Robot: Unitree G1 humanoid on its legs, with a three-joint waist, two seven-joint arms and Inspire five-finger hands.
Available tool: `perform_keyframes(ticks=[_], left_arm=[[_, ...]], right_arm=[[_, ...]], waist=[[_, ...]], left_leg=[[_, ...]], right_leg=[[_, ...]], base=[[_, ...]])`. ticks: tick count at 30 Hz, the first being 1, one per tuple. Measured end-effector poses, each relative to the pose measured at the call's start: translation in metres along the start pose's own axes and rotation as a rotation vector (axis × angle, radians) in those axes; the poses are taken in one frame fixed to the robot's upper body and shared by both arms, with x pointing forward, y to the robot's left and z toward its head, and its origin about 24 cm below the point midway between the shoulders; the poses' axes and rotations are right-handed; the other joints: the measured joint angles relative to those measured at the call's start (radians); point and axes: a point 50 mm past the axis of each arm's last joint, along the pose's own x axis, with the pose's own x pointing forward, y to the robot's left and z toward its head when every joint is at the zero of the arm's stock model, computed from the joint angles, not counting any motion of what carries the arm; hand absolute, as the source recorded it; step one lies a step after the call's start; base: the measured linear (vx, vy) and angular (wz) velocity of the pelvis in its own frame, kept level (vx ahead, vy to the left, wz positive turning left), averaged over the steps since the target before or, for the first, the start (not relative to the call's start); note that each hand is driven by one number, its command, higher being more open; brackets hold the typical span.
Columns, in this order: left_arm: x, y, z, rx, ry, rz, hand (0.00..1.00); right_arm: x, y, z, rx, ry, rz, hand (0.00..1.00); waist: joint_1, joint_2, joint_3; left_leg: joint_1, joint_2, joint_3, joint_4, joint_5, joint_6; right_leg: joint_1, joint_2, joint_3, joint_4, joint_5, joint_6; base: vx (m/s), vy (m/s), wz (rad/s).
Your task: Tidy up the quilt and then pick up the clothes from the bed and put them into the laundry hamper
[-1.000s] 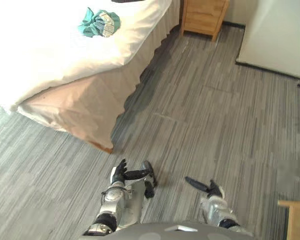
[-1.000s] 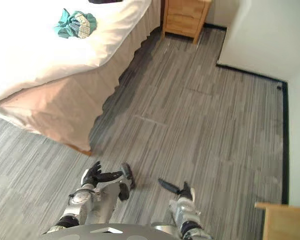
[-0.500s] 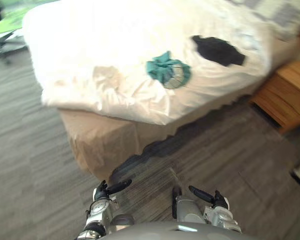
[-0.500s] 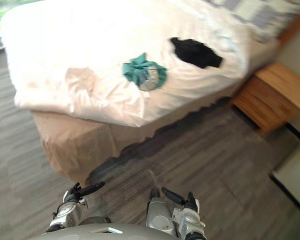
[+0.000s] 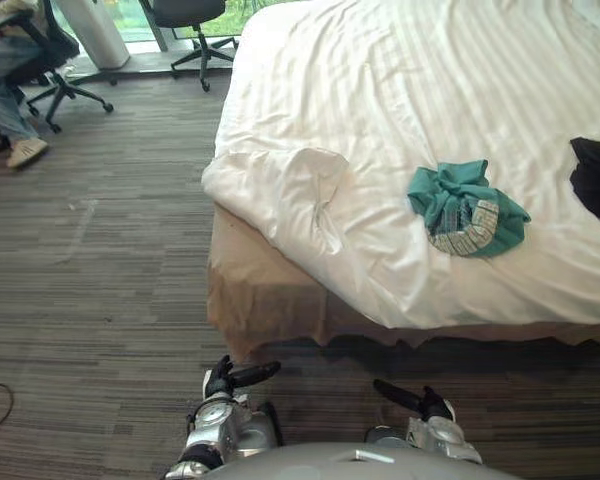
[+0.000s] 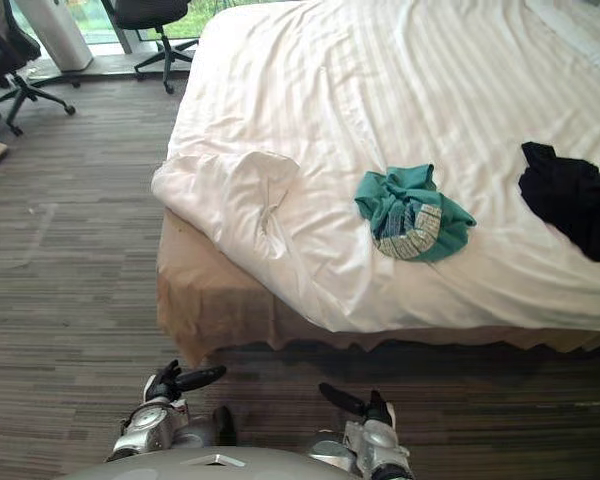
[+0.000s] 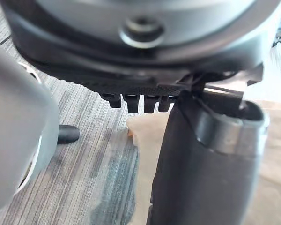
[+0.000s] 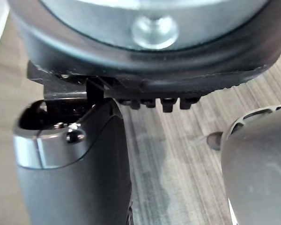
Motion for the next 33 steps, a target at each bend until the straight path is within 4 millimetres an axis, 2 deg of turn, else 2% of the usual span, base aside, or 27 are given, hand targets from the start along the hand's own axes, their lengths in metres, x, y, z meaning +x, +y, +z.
perform_keyframes(ticks=[1,2,4,6,8,9,12,13,15,17,18,19,22,25,29,33], left_arm=[[0.001,0.006,0.001,0.024,-0.001,0.008,1.0],[0.001,0.009,0.0,0.05,0.002,0.009,1.0],[0.001,0.01,-0.002,0.111,0.002,0.002,1.0],[-0.001,0.008,-0.007,0.195,0.009,-0.024,1.0],[0.0,0.006,-0.009,0.244,0.013,-0.049,1.0],[0.0,0.004,-0.007,0.29,0.01,-0.071,1.0],[-0.001,-0.005,-0.008,0.33,0.013,-0.115,1.0],[0.0,-0.004,-0.006,0.333,0.009,-0.116,1.0],[0.0,0.001,-0.007,0.343,0.012,-0.105,1.0],[0.001,0.003,-0.005,0.347,0.01,-0.102,1.0],[0.001,0.002,-0.005,0.347,0.009,-0.105,1.0],[0.001,-0.001,-0.005,0.342,0.011,-0.11,1.0],[0.0,-0.002,-0.008,0.315,0.024,-0.106,1.0],[0.0,0.003,-0.012,0.29,0.04,-0.084,1.0],[0.0,0.007,-0.014,0.265,0.052,-0.056,1.0],[0.0,0.019,-0.015,0.122,0.074,0.025,1.0]], right_arm=[[-0.001,0.006,-0.002,0.007,0.007,0.013,1.0],[-0.001,0.008,-0.002,0.005,0.009,0.019,1.0],[-0.001,0.008,-0.003,0.004,0.011,0.019,1.0],[-0.002,0.009,-0.003,0.004,0.012,0.021,1.0],[-0.001,0.009,-0.002,0.005,0.01,0.021,1.0],[-0.001,0.009,0.0,0.007,0.003,0.023,1.0],[-0.001,0.011,0.007,0.012,-0.022,0.035,1.0],[-0.002,0.015,0.008,0.016,-0.025,0.043,1.0],[-0.003,0.02,0.005,0.018,-0.019,0.052,1.0],[-0.004,0.025,0.003,-0.003,-0.015,0.07,1.0],[-0.004,0.025,0.001,-0.008,-0.012,0.072,1.0],[-0.004,0.025,0.003,-0.009,-0.014,0.073,1.0],[-0.003,0.023,0.003,-0.018,-0.011,0.071,1.0],[-0.002,0.019,0.0,-0.024,0.004,0.059,1.0],[-0.002,0.017,-0.003,-0.034,0.026,0.052,1.0],[-0.002,0.018,-0.007,-0.047,0.046,0.054,1.0]], waist=[[0.0,-0.02,-0.001],[0.0,-0.026,-0.002],[-0.002,-0.021,-0.002],[-0.019,-0.01,-0.004],[-0.033,-0.015,-0.002],[-0.04,-0.014,0.0],[-0.044,-0.015,0.002],[-0.048,-0.037,0.009],[-0.065,-0.068,0.009],[-0.065,-0.098,0.005],[-0.064,-0.102,0.003],[-0.066,-0.104,0.001],[-0.066,-0.066,0.0],[-0.063,-0.049,-0.009],[-0.049,-0.045,-0.015],[-0.042,-0.058,-0.027]], left_leg=[[0.001,-0.007,0.004,0.0,0.0,0.0],[0.009,-0.008,0.014,-0.003,0.0,0.0],[0.046,-0.007,0.033,-0.032,0.0,-0.001],[0.102,-0.01,0.05,-0.104,0.018,-0.012],[0.136,-0.013,0.067,-0.151,0.033,-0.012],[0.151,-0.013,0.087,-0.17,0.034,-0.01],[0.169,-0.008,0.161,-0.204,0.032,-0.004],[0.176,-0.009,0.174,-0.209,0.038,-0.008],[0.174,-0.013,0.172,-0.216,0.048,-0.012],[0.174,-0.031,0.165,-0.257,0.078,-0.009],[0.166,-0.041,0.163,-0.257,0.08,-0.008],[0.156,-0.048,0.155,-0.258,0.087,-0.003],[0.16,-0.057,0.141,-0.258,0.09,-0.004],[0.169,-0.054,0.116,-0.259,0.09,-0.004],[0.171,-0.05,0.085,-0.259,0.095,-0.012],[0.17,-0.041,0.043,-0.259,0.103,-0.024]], right_leg=[[0.008,-0.007,0.005,-0.018,0.003,0.005],[0.015,-0.008,0.008,-0.026,0.008,0.013],[0.026,-0.006,0.029,-0.027,0.009,0.014],[0.042,-0.006,0.035,-0.039,0.014,0.023],[0.036,-0.004,0.05,-0.027,0.012,0.026],[0.007,-0.006,0.067,0.022,0.0,0.044],[-0.147,-0.01,0.125,0.244,-0.018,0.044],[-0.184,-0.013,0.126,0.3,-0.018,0.044],[-0.19,-0.012,0.129,0.296,-0.02,0.038],[-0.133,-0.009,0.128,0.164,-0.02,0.035],[-0.118,-0.009,0.125,0.12,-0.019,0.034],[-0.095,-0.009,0.115,0.062,-0.001,0.025],[-0.061,-0.011,0.103,0.013,0.011,0.027],[-0.023,-0.009,0.069,-0.007,0.009,0.025],[0.014,-0.003,0.026,-0.022,0.004,0.015],[0.039,0.008,-0.013,-0.023,-0.006,-0.003]], base=[[0.12,0.097,-0.01],[0.07,0.044,-0.1],[0.03,0.01,-0.28],[0.0,-0.006,-0.35],[-0.04,-0.014,-0.33],[-0.08,0.008,-0.59],[-0.08,0.049,-0.69],[-0.08,0.058,-0.54],[-0.03,0.024,-0.08],[0.02,-0.003,0.13],[0.02,-0.013,0.15],[0.0,0.008,0.14],[0.0,0.033,0.14],[0.03,-0.002,0.26],[0.03,-0.022,0.29],[0.02,-0.048,0.31]])
